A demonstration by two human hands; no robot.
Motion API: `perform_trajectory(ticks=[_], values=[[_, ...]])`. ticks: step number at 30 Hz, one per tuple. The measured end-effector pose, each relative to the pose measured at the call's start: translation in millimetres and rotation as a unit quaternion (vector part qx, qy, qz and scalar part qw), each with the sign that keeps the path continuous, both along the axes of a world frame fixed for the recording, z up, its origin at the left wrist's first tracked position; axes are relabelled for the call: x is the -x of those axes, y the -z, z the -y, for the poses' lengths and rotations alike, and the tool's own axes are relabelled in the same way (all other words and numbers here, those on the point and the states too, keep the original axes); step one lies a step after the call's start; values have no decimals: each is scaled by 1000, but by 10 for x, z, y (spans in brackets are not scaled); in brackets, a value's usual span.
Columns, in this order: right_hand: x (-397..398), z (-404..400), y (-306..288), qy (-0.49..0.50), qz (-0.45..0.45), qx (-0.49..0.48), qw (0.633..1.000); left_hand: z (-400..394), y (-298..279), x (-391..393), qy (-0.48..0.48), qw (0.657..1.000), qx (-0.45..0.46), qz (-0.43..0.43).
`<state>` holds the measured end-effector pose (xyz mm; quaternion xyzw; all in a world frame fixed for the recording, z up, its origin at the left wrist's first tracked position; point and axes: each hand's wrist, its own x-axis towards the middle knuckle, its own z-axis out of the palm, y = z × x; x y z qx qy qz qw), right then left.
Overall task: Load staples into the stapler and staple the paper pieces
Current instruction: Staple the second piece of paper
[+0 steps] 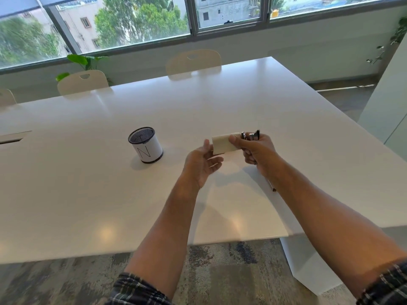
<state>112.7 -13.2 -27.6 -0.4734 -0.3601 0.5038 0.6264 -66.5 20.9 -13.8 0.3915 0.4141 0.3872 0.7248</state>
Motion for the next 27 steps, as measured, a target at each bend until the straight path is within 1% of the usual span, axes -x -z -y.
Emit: perform_trajectory(ticks=[2,5,8,15,19,22,24,27], values=[[-50,9,-16,29,-9,6,1000,-55,2,64,-3,997,-65,-40],[-92,29,-42,41,-7,11,999,-89,19,110,-10,977,-168,-128],[-104,46,-66,43,1,13,999,-93,20,89,-29,961,-221,-162],[-116,81,-81,36,19,18,999,-60,2,44,-41,959,-227,-163],[-121,70,-42,26,31,15,999,-72,29,45,-45,963,-207,-168],[-81,41,-27,8,53,8,999,-85,78,84,-68,965,-193,-163],[-19,4,-32,1,54,1,999,-95,120,128,-94,969,-173,-149],[130,-72,-76,6,67,-11,998,-136,174,228,-139,977,-120,-108]])
